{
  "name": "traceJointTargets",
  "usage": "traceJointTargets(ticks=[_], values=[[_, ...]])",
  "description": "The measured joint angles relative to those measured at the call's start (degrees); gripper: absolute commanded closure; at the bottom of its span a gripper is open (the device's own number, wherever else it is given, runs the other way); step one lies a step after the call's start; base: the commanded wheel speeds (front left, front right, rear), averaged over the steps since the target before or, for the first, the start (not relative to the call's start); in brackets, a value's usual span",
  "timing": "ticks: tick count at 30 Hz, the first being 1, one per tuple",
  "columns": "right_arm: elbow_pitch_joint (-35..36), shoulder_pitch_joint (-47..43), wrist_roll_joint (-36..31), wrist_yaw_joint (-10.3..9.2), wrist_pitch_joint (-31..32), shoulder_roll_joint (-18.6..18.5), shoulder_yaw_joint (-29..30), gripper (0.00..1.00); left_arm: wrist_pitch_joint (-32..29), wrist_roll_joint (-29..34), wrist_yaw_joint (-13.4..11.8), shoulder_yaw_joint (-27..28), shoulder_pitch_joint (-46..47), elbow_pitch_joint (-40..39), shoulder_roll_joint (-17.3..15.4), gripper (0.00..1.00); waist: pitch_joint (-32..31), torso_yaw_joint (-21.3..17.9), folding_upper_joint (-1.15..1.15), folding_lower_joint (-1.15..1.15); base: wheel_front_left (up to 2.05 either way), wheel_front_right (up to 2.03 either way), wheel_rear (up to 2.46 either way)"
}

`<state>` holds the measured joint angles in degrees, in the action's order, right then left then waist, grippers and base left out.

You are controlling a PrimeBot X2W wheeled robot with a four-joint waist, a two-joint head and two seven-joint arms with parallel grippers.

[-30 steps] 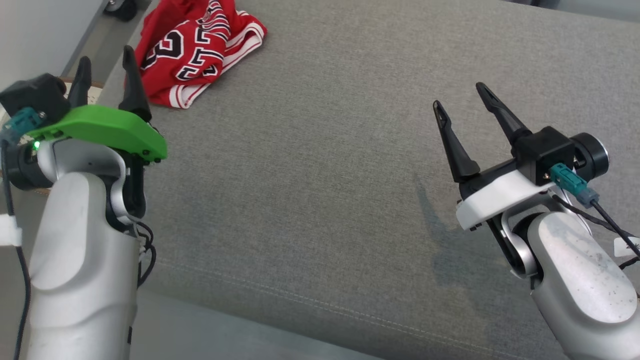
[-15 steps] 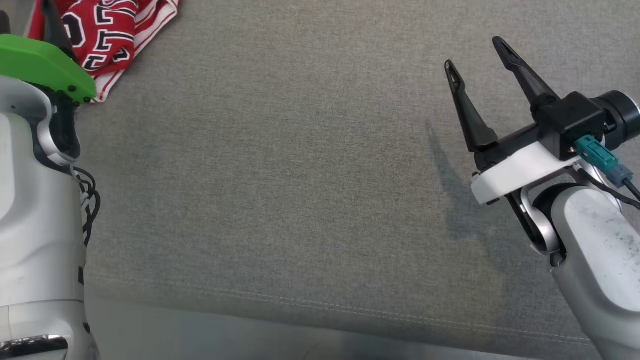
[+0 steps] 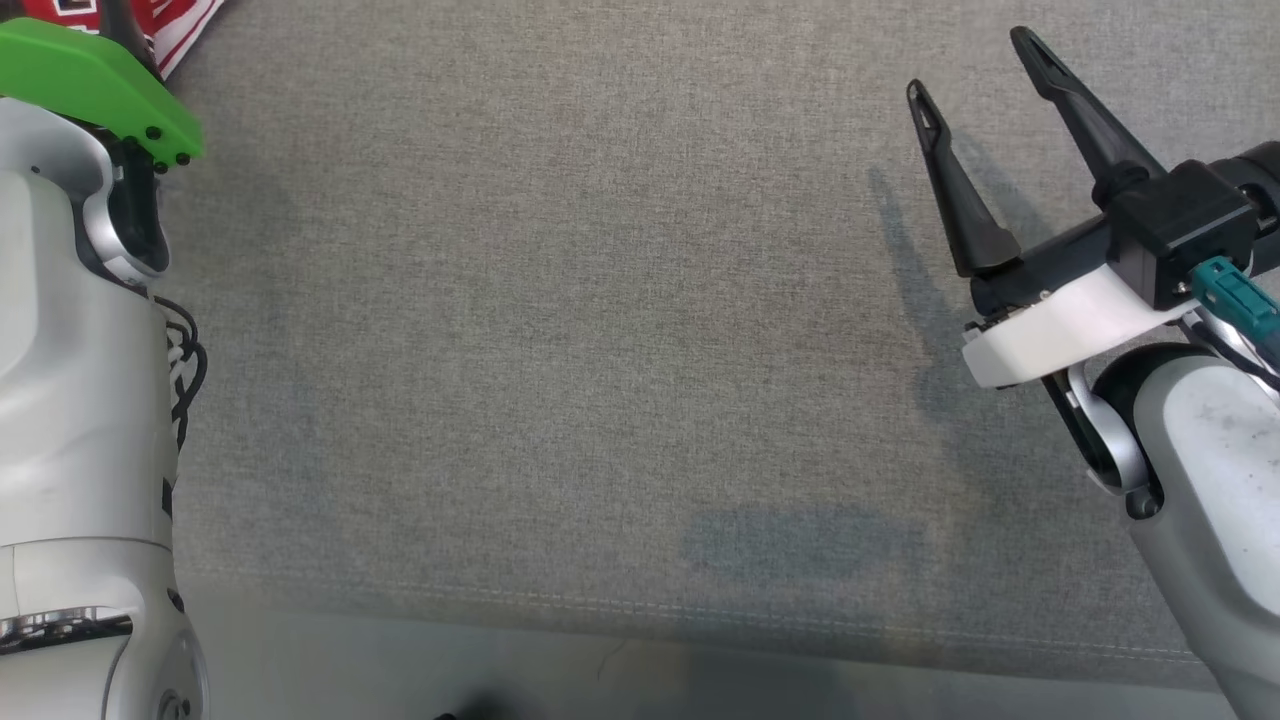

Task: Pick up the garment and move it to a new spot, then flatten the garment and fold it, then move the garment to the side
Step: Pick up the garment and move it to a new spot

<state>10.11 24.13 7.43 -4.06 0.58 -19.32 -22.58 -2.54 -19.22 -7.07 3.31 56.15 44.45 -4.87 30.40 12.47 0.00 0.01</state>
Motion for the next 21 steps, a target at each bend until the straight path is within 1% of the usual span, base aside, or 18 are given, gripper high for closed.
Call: traceJointTargets(ticks=[9, 13, 21], values=[[2.44, 1.34, -0.53, 0.01, 1.01, -0.55, 0.19, 0.00, 1.18, 2.96, 0.00, 1.80, 1.68, 6.69, -0.43, 0.00, 1.51, -0.16, 0.00, 0.00, 0.00, 0.00, 0.00], [3.18, 1.66, -0.53, 0.53, 1.12, -0.53, -0.24, 0.00, 1.66, 3.97, 0.00, 2.30, 2.52, 8.80, -1.49, 0.00, 1.88, -0.56, 0.00, 0.00, 0.00, 0.00, 0.00], [5.23, 2.37, -1.24, 0.52, 2.63, -1.12, -0.03, 0.00, 2.10, 5.31, 0.00, 2.90, 5.24, 12.30, -1.55, 0.00, 3.13, -1.73, 0.00, 0.00, 0.00, 0.00, 0.00]])
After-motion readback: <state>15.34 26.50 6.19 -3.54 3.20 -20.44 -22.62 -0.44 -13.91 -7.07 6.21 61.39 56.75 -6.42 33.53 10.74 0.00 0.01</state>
